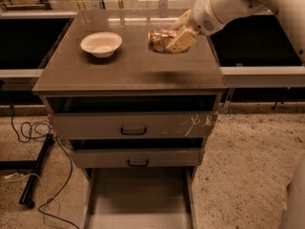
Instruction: Place orange can into bottom drawer
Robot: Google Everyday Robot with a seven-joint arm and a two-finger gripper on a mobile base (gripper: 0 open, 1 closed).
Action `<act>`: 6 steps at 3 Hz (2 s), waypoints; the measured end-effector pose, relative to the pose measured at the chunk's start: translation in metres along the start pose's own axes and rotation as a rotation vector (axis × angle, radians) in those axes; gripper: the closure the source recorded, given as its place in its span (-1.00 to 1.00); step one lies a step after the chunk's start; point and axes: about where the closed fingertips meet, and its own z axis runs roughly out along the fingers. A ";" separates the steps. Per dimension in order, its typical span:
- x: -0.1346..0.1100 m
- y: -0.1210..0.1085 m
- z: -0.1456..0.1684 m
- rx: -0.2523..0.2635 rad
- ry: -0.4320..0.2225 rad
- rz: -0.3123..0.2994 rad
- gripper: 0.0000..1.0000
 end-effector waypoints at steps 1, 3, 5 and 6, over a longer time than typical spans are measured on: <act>0.004 0.025 -0.028 0.018 -0.016 0.001 1.00; -0.020 0.147 -0.098 0.114 -0.107 -0.017 1.00; 0.025 0.173 -0.093 0.093 -0.055 0.048 1.00; 0.034 0.182 -0.078 0.090 -0.045 0.046 1.00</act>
Offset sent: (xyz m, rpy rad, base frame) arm -0.2162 -0.0437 -0.0448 0.0350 0.0111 -0.0679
